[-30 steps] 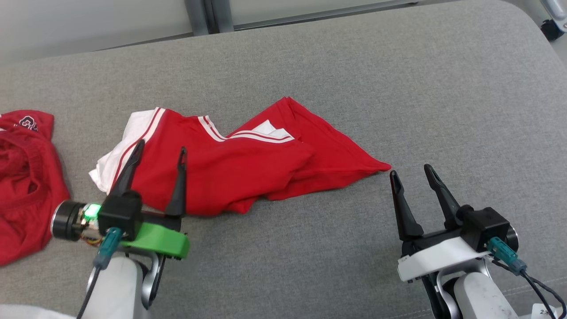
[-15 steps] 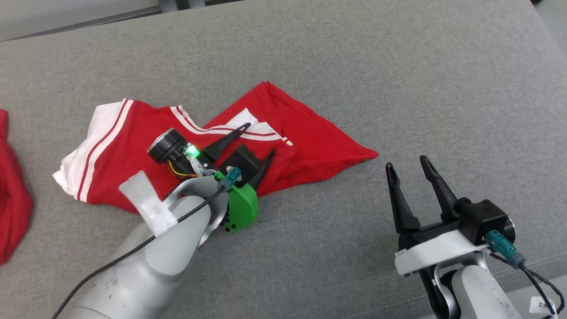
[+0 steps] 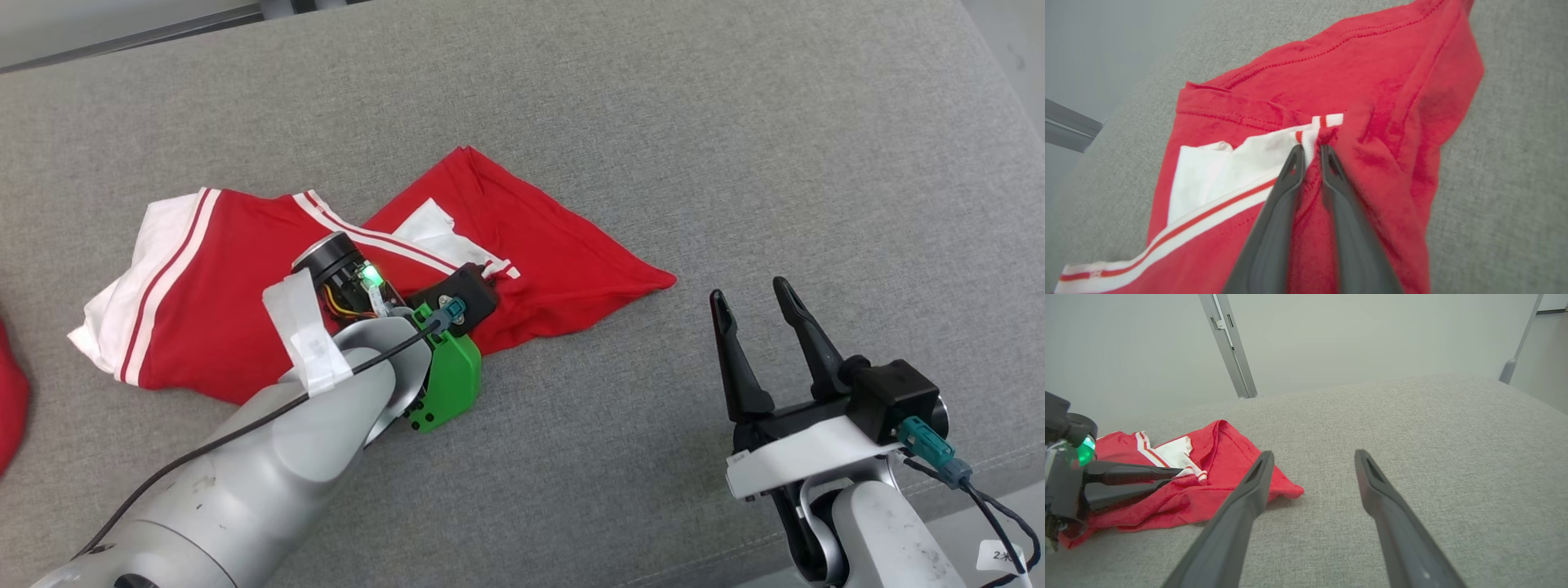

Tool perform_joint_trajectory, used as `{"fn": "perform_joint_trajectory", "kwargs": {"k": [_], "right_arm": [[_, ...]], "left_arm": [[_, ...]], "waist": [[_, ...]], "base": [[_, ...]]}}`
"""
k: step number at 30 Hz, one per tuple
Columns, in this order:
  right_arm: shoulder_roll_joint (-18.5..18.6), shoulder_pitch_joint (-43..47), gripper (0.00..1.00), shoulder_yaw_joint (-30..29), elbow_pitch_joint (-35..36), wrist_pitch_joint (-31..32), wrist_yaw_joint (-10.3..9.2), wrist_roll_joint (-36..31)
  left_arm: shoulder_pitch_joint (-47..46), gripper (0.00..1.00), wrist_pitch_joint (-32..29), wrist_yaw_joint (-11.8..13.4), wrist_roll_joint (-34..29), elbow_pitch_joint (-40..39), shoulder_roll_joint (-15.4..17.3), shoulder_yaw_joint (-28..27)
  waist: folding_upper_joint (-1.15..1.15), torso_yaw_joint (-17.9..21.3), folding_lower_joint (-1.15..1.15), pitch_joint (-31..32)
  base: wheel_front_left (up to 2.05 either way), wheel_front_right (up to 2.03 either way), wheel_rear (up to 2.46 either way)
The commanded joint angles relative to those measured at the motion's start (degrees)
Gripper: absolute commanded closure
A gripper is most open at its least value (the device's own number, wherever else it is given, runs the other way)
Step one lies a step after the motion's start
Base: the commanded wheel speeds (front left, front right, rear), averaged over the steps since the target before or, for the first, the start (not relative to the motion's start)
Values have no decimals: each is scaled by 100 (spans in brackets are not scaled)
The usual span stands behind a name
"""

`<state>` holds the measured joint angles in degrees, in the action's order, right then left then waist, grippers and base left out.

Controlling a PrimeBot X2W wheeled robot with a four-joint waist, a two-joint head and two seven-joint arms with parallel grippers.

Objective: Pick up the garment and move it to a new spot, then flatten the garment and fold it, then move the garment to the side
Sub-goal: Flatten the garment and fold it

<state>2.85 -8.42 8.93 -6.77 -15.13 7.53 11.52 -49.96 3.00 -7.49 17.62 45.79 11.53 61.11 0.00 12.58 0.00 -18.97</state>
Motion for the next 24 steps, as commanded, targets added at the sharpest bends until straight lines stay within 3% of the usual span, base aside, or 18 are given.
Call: {"fn": "perform_joint_trajectory", "kwargs": {"k": [1,4,8,13,17,24], "right_arm": [[6,53,0,-1,-10,-3,-8,52],[6,76,0,-3,-20,-3,-8,79],[7,130,0,13,-61,-3,-8,122],[5,198,0,37,-105,-3,-8,232],[9,220,0,30,-89,-3,-8,395],[5,242,0,-15,-64,-3,-8,571]], "left_arm": [[-50,100,18,6,85,72,102,56],[-134,100,216,6,385,-49,62,47],[-242,100,366,6,1279,-550,2,18],[-890,100,285,6,2443,-1619,327,-47],[-1587,100,260,5,3039,-2228,442,-439],[-3046,100,58,115,3156,-2499,170,-997]], "waist": [[0,6,0,67],[0,21,0,174],[0,59,0,369],[0,169,0,611],[0,358,0,712],[0,725,0,710]], "base": [[0,0,0],[0,0,0],[0,0,0],[0,0,0],[0,0,0],[0,0,0]]}}
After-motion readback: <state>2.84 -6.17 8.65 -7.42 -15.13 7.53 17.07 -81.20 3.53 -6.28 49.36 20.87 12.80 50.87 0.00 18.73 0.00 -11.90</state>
